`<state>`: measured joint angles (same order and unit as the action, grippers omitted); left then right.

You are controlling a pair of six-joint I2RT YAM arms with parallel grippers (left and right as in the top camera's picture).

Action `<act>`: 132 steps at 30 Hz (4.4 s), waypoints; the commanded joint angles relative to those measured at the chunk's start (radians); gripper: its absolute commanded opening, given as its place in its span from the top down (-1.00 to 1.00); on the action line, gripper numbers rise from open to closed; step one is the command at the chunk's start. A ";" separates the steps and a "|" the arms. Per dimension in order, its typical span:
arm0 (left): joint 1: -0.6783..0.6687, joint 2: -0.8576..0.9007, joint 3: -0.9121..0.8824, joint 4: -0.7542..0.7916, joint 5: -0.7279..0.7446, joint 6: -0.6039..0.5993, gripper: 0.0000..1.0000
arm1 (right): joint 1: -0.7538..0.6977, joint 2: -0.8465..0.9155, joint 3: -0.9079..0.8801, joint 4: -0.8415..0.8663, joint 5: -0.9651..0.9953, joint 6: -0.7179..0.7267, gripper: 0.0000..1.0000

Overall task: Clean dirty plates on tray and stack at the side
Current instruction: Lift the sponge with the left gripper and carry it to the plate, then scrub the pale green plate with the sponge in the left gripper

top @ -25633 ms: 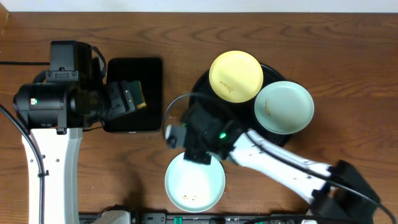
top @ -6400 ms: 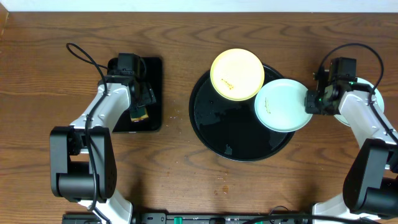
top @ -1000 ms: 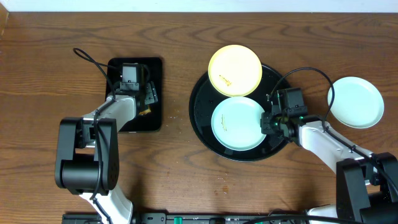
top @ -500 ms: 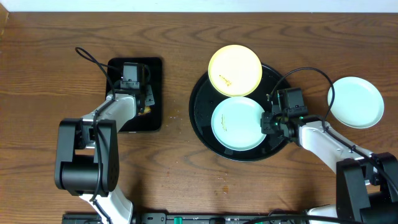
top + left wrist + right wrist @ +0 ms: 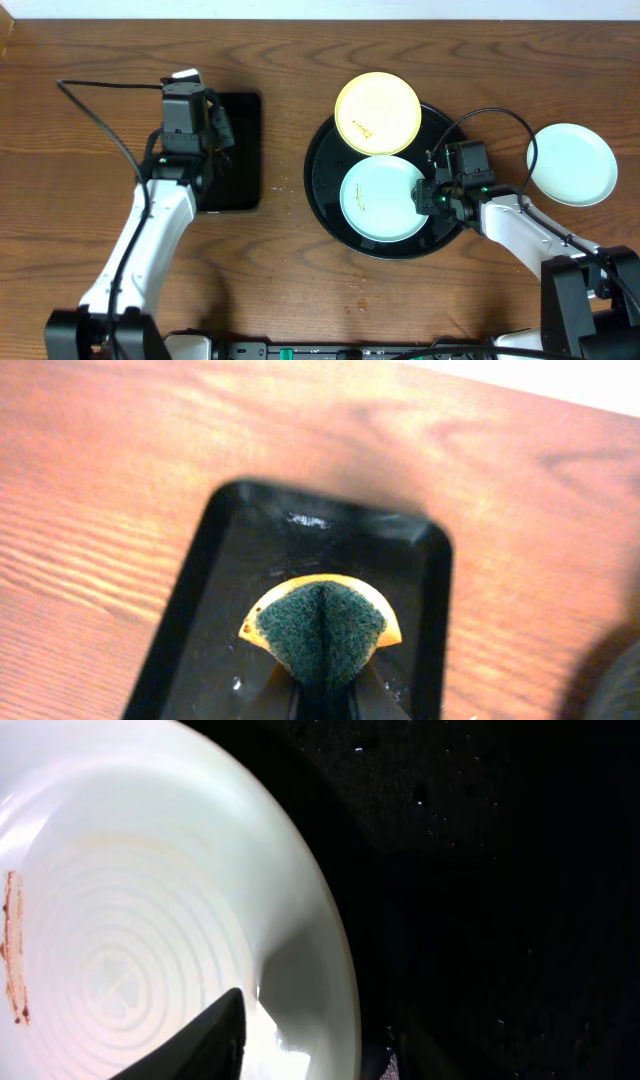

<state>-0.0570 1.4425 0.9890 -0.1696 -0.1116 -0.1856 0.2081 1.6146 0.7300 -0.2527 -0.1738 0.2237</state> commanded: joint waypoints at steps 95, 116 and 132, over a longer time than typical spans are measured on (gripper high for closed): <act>-0.584 0.570 0.060 0.093 0.337 0.089 0.85 | 0.008 0.007 -0.011 -0.001 0.035 -0.001 0.97; -0.584 0.596 0.060 -0.197 0.626 0.192 0.85 | 0.008 0.007 -0.011 -0.001 0.035 -0.001 0.98; -0.571 0.569 0.145 -0.347 1.059 0.238 0.85 | 0.008 0.007 -0.011 0.000 0.035 -0.001 0.97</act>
<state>-0.6292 1.9957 1.1286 -0.4515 0.8265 0.0341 0.2150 1.6142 0.7292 -0.2604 -0.1974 0.2218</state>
